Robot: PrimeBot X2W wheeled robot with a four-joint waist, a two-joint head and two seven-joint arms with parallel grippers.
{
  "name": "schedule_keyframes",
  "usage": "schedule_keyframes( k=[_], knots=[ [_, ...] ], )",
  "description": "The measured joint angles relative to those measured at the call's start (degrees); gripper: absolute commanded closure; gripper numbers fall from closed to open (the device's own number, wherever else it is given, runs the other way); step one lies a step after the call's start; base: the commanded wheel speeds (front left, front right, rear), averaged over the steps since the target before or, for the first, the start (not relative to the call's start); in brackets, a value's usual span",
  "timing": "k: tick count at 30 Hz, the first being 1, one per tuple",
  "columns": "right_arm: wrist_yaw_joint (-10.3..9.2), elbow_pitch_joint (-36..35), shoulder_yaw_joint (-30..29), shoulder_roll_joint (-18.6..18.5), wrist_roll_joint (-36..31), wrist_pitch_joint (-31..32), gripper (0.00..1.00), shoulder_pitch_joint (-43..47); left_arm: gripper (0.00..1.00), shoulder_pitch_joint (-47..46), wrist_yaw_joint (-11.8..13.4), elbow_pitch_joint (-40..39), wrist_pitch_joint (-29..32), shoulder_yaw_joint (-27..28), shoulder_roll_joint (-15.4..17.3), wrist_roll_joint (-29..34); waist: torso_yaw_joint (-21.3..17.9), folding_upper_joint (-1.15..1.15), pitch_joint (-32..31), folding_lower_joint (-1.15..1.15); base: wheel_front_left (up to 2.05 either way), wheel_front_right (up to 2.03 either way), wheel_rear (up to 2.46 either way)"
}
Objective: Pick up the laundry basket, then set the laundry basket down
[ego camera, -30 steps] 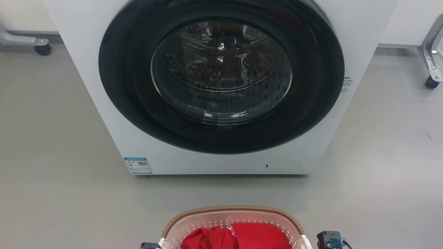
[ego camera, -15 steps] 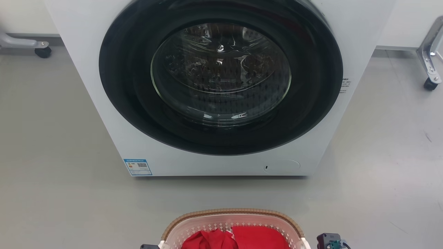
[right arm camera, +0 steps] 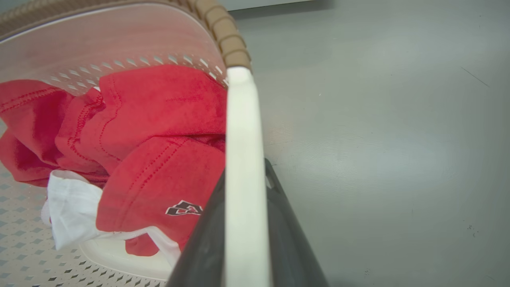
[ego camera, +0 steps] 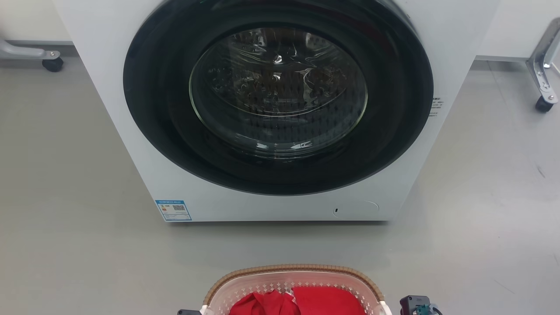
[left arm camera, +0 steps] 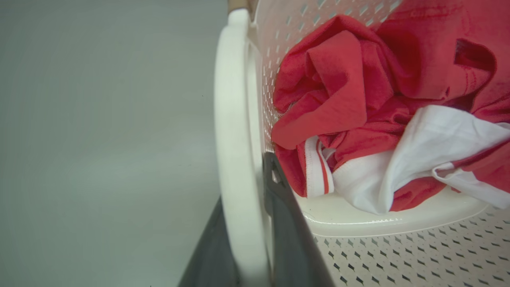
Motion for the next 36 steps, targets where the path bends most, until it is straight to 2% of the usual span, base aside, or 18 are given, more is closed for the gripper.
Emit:
schedule_keyframes(
  k=[22,36],
  knots=[
    [0.00,0.1,2.2,-0.1,2.6,-1.1,1.00,-0.9,1.00,-0.3,0.3,0.1,-0.1,-0.8,0.1,-0.8,-0.5,0.00,1.6,0.00,0.00,0.00,0.00],
    [-0.01,1.4,2.1,-0.3,2.6,-2.1,1.00,-12.1,1.00,-10.4,0.5,0.1,-0.7,-0.6,0.2,-0.6,-0.8,0.01,7.8,0.01,0.00,0.00,0.00]
  ],
)
